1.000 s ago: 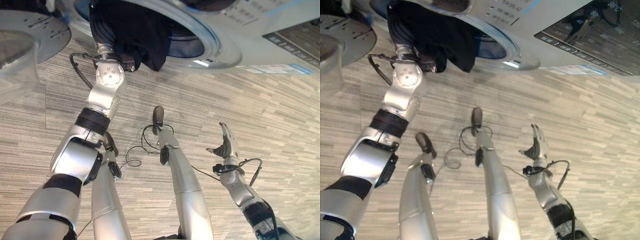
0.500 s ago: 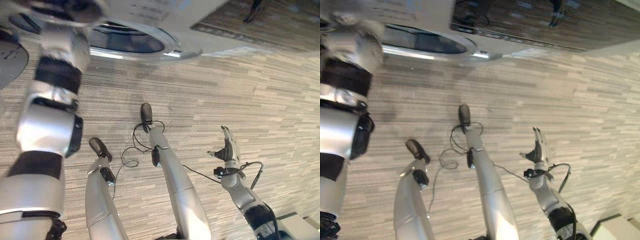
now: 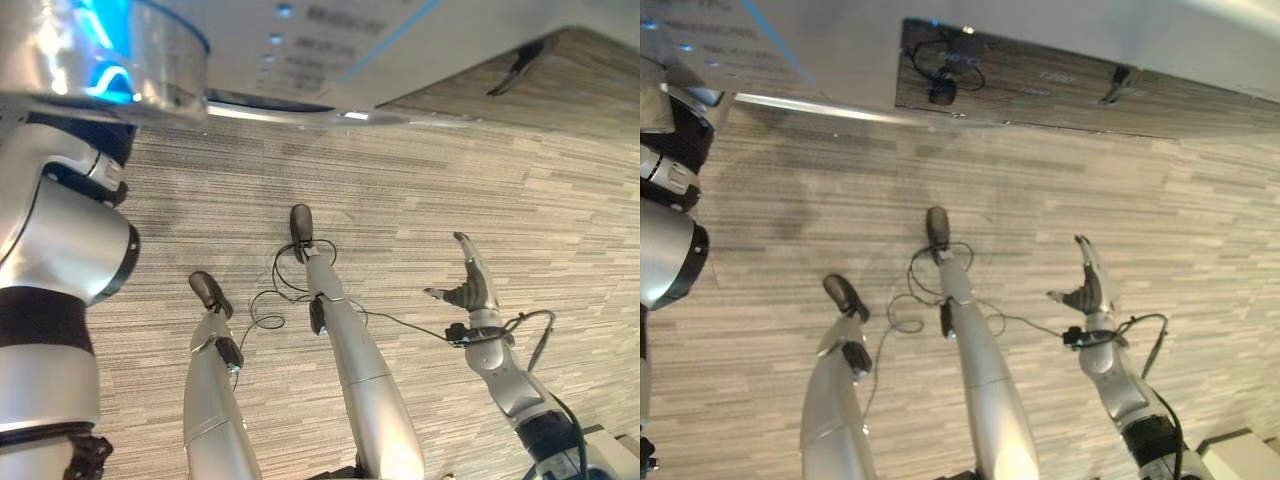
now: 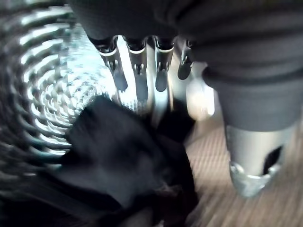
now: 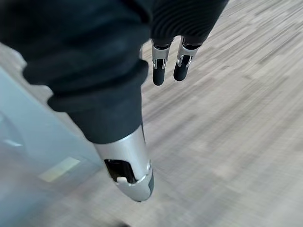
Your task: Grab the laundry basket,head to the washer,open it,put in the laundry and shut it.
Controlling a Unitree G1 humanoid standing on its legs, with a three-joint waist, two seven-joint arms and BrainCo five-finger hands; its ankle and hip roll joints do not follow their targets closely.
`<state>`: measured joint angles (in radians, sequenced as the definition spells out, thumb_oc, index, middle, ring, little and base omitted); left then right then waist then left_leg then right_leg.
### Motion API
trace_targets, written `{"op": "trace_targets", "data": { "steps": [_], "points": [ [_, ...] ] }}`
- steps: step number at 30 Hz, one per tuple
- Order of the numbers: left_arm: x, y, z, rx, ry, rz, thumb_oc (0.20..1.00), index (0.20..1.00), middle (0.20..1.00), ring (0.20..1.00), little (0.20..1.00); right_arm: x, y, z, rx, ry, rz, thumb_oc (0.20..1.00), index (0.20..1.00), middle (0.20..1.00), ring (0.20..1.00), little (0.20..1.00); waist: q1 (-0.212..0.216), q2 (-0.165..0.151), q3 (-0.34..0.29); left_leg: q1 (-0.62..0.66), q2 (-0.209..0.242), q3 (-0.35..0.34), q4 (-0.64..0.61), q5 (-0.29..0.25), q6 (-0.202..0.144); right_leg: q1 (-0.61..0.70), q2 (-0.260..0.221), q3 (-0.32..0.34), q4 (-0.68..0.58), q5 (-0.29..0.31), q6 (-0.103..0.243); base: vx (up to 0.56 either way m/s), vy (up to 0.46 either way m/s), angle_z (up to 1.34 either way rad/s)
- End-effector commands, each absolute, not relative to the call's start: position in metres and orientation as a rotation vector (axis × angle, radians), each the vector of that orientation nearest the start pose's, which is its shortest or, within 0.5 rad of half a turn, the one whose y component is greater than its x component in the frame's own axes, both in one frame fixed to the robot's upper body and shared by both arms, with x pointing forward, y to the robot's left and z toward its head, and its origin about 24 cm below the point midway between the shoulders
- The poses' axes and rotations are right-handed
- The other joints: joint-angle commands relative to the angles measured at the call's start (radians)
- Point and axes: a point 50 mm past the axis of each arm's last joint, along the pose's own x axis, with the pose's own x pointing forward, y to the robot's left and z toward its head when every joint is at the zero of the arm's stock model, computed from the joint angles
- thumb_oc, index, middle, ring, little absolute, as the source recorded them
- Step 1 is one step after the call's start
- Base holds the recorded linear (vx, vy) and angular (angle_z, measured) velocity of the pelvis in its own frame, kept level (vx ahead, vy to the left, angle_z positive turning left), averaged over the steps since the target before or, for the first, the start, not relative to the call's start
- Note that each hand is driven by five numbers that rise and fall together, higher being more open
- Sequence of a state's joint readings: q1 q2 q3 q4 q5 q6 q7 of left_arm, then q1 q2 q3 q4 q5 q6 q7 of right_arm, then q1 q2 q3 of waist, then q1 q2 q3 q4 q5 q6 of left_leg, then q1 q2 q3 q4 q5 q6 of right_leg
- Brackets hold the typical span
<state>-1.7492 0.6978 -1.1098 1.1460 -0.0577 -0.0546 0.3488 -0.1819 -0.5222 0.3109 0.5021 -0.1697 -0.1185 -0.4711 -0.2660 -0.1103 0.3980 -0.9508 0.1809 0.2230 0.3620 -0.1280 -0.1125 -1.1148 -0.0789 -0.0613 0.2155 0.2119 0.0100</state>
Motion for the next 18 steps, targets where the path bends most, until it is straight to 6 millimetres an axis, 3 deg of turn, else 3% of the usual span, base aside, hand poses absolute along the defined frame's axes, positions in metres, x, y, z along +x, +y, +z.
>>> {"op": "trace_targets", "data": {
  "steps": [1,3,9,13,15,17,18],
  "points": [
    [0.392,0.197,0.422,1.608,-0.395,0.465,1.0,1.0,1.0,1.0,1.0,0.258,-0.268,-0.001,-0.83,0.2,-0.207,1.0,1.0,1.0,1.0,1.0,-0.049,0.112,-0.052,0.073,0.098,-0.076,-0.166,0.098,-0.033,0.019,-0.021,0.002,0.074,-0.174,0.128,-0.01,0.009,0.06],
    [0.397,0.191,0.411,1.691,-0.363,0.423,1.0,1.0,1.0,1.0,1.0,0.254,-0.27,-0.008,-0.813,0.238,-0.18,1.0,1.0,1.0,1.0,1.0,-0.048,0.108,-0.056,0.073,0.097,-0.085,-0.17,0.101,-0.035,0.024,-0.017,0.001,0.067,-0.173,0.124,-0.01,-0.031,0.08],
    [0.396,0.177,0.415,1.715,-0.48,0.445,1.0,1.0,1.0,1.0,1.0,0.246,-0.267,-0.022,-0.777,0.292,-0.14,1.0,1.0,1.0,1.0,1.0,-0.041,0.106,-0.057,0.071,0.096,-0.109,-0.179,0.116,-0.036,0.037,-0.015,-0.009,0.066,-0.183,0.117,-0.01,-0.033,0.11],
    [0.393,0.176,0.403,1.478,-0.645,0.435,1.0,1.0,1.0,1.0,1.0,0.245,-0.26,-0.026,-0.762,0.286,-0.132,1.0,1.0,1.0,1.0,1.0,-0.02,0.104,-0.053,0.094,0.086,-0.127,-0.181,0.126,-0.035,0.078,-0.018,-0.02,0.065,-0.191,0.113,-0.02,-0.039,0.04],
    [0.395,0.185,0.376,1.42,-0.67,0.397,1.0,1.0,1.0,1.0,1.0,0.238,-0.256,-0.035,-0.758,0.312,-0.122,1.0,1.0,1.0,1.0,1.0,-0.012,0.099,-0.053,0.122,0.08,-0.134,-0.182,0.129,-0.035,0.116,-0.022,-0.028,0.058,-0.194,0.109,-0.03,-0.068,0.08],
    [0.395,0.195,0.329,1.413,-0.629,0.271,1.0,1.0,1.0,1.0,1.0,0.226,-0.257,-0.047,-0.749,0.367,-0.132,1.0,1.0,1.0,1.0,1.0,0.005,0.097,-0.056,0.168,0.071,-0.141,-0.189,0.13,-0.036,0.167,-0.029,-0.039,0.048,-0.196,0.107,-0.01,-0.076,0.09],
    [0.391,0.2,0.277,1.365,-0.55,0.114,1.0,1.0,1.0,1.0,1.0,0.214,-0.259,-0.057,-0.734,0.432,-0.143,1.0,1.0,1.0,1.0,1.0,0.029,0.094,-0.057,0.213,0.068,-0.147,-0.186,0.131,-0.035,0.219,-0.033,-0.046,0.05,-0.208,0.099,0.0,-0.033,0.12]
  ]
}}
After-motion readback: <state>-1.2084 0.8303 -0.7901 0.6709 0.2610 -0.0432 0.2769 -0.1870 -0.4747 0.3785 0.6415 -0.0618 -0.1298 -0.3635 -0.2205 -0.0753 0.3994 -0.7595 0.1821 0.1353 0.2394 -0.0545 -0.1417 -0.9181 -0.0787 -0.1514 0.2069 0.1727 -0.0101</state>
